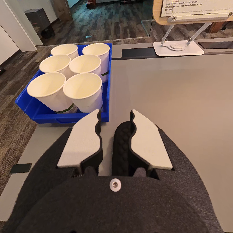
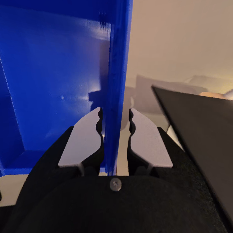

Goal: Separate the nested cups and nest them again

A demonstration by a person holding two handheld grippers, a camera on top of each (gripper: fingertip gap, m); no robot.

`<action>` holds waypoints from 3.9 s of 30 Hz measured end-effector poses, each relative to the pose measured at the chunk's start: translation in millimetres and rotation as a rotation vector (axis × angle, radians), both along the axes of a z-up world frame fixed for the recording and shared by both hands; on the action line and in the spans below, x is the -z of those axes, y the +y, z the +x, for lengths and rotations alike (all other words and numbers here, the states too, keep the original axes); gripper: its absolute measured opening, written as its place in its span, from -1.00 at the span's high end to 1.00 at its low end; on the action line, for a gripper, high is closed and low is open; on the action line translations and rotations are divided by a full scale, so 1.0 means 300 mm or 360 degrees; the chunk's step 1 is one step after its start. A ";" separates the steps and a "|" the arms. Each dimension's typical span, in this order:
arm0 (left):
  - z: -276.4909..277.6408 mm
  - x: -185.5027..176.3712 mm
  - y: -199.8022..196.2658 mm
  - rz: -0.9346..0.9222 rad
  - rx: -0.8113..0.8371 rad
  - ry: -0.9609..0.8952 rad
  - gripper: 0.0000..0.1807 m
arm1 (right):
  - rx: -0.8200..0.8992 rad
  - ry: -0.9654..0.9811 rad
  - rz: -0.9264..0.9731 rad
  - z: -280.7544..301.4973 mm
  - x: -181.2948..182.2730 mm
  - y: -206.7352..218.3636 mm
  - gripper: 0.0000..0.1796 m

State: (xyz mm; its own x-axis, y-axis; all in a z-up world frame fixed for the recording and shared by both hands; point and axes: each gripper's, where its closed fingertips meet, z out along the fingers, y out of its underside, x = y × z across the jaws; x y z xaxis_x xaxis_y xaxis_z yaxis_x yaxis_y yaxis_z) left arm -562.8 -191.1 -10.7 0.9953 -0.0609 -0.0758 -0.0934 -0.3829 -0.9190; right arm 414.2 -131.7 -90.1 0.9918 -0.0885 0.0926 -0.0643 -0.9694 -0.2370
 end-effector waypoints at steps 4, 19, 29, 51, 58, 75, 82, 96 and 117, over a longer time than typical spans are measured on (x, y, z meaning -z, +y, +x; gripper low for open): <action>-0.020 0.030 -0.011 -0.0003 0.0004 -0.0030 0.52 | -0.0097 -0.0265 0.0175 -0.026 -0.146 0.060 0.51; -0.019 -0.006 0.016 0.0094 0.0146 -0.0063 0.45 | -0.1195 0.0321 0.1825 -1.197 -0.736 0.329 0.37; -0.076 0.037 0.106 -0.0314 0.0629 0.0861 0.49 | -0.1905 0.1193 0.1927 -1.793 -0.881 0.152 0.62; -0.134 0.193 0.236 -0.1137 0.1160 0.0951 0.66 | -0.1928 0.1154 0.1678 -1.742 -0.668 0.201 0.60; -0.158 0.207 0.248 -0.1179 0.1185 0.1035 0.91 | -0.1923 0.1108 0.1647 -1.725 -0.651 0.203 0.61; -0.132 0.171 0.216 -0.1254 0.1224 0.0994 1.00 | -0.1943 0.1096 0.1524 -1.716 -0.599 0.208 0.61; -0.136 0.120 0.195 -0.1260 0.1210 0.0987 1.00 | -0.1938 0.1071 0.1491 -1.709 -0.578 0.219 0.61; -0.128 0.005 0.168 -0.1204 0.1202 0.1019 1.00 | -0.1895 0.1125 0.1441 -1.698 -0.545 0.244 0.60; 0.362 -0.363 0.145 -0.0832 0.1697 0.1305 1.00 | -0.2062 0.1030 0.1725 -1.896 -0.610 0.216 0.59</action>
